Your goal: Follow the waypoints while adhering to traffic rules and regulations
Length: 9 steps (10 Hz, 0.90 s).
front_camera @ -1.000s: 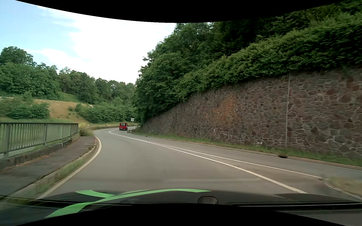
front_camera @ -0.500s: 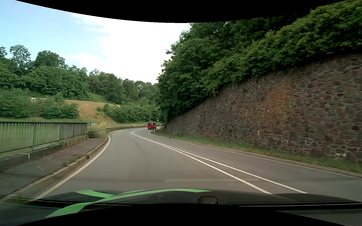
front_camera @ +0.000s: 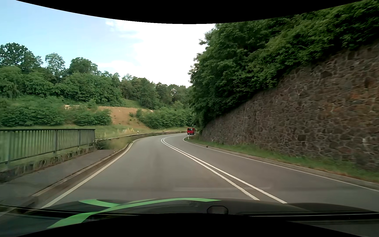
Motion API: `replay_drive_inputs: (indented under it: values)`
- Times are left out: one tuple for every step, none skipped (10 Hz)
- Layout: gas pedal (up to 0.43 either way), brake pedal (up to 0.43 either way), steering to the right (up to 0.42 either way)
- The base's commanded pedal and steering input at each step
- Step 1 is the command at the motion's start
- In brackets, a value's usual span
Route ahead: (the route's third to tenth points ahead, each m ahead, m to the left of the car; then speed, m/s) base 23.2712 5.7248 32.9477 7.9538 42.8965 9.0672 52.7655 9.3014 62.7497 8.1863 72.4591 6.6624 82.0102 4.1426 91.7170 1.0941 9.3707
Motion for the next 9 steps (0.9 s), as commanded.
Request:
replay_drive_inputs:
  values:
    - [0.260, 0.000, -0.133]
    - [0.260, 0.000, -0.130]
    - [0.260, 0.000, -0.125]
    - [0.260, 0.000, -0.123]
    - [0.260, 0.000, -0.119]
    - [0.260, 0.000, -0.112]
    - [0.260, 0.000, -0.103]
    - [0.260, 0.000, -0.094]
    - [0.260, 0.000, -0.081]
